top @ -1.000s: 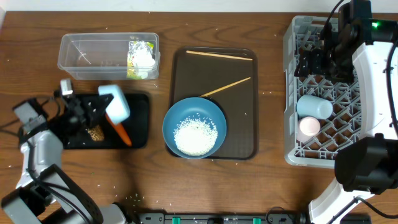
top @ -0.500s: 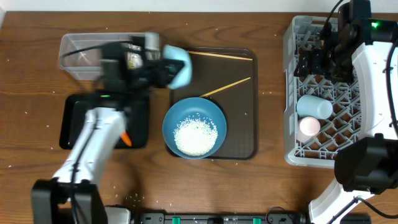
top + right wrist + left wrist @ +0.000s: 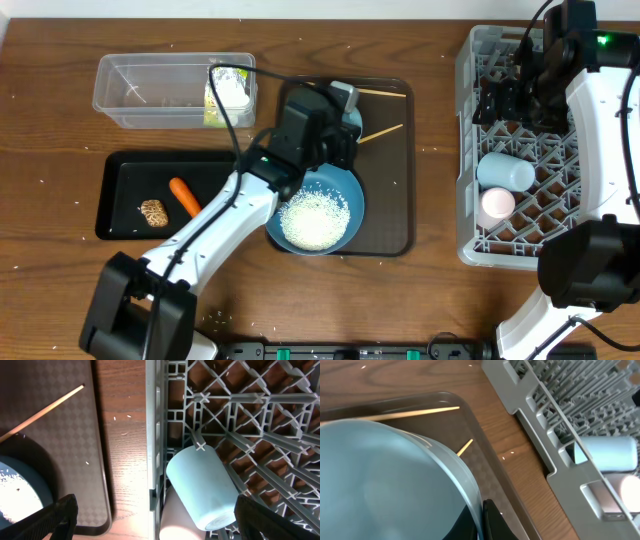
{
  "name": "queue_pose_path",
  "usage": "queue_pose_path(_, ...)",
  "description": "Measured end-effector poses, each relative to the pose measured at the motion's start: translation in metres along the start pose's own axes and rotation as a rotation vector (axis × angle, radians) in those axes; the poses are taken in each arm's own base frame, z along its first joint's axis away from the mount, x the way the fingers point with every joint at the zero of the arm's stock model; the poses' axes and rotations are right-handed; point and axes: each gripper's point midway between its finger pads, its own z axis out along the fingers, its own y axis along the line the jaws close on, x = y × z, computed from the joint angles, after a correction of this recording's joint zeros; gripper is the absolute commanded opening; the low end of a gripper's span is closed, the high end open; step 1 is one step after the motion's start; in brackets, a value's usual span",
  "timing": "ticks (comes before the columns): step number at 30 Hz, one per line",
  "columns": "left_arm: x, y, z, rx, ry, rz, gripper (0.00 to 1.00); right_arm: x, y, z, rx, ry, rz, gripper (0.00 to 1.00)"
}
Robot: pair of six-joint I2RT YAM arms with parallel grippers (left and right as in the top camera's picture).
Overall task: Sort waste into correct bins and load items into the dishwasher rack
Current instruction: 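Carry the empty small bowl right and set it on the brown tray, then reach the right gripper to the small blue bowl and grasp it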
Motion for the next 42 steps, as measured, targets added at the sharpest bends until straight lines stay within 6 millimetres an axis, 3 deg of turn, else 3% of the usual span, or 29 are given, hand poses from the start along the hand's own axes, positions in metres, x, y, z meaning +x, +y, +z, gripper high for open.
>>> queue_pose_path(4,0.019,-0.024,0.017,0.008,0.042,0.091,0.06,0.0,0.0,0.0,0.0,0.0,0.0,0.93)
queue_pose_path(9,0.063,-0.056,0.046,0.024,0.135,0.2,0.06,0.001,0.0,0.0,0.0,0.004,0.0,0.92)
queue_pose_path(13,0.087,-0.064,0.059,0.014,0.183,0.249,0.06,0.003,0.0,0.0,0.0,0.011,0.001,0.92)
queue_pose_path(17,0.086,-0.061,0.061,-0.005,0.176,0.259,0.08,0.003,0.0,0.0,0.001,0.011,0.001,0.92)
queue_pose_path(22,0.084,-0.059,0.061,-0.016,0.17,0.269,0.44,0.003,0.0,0.0,0.0,0.011,0.001,0.93)
queue_pose_path(24,0.083,-0.058,0.061,-0.02,0.167,0.266,0.51,0.003,0.0,0.0,0.0,0.011,0.002,0.95)
queue_pose_path(29,0.082,-0.057,0.061,-0.025,0.164,0.262,0.56,0.001,0.001,0.0,-0.007,0.002,0.0,0.97)
queue_pose_path(34,0.067,-0.043,0.039,-0.081,0.155,0.193,0.62,-0.01,0.02,0.0,-0.087,-0.042,-0.027,0.93)
queue_pose_path(40,0.005,0.0,-0.031,-0.197,0.03,0.054,0.67,-0.022,0.079,0.001,-0.163,-0.112,-0.161,0.9)
queue_pose_path(42,-0.002,0.017,-0.05,-0.242,0.019,0.015,0.68,-0.02,0.102,0.004,-0.18,-0.116,-0.215,0.89)
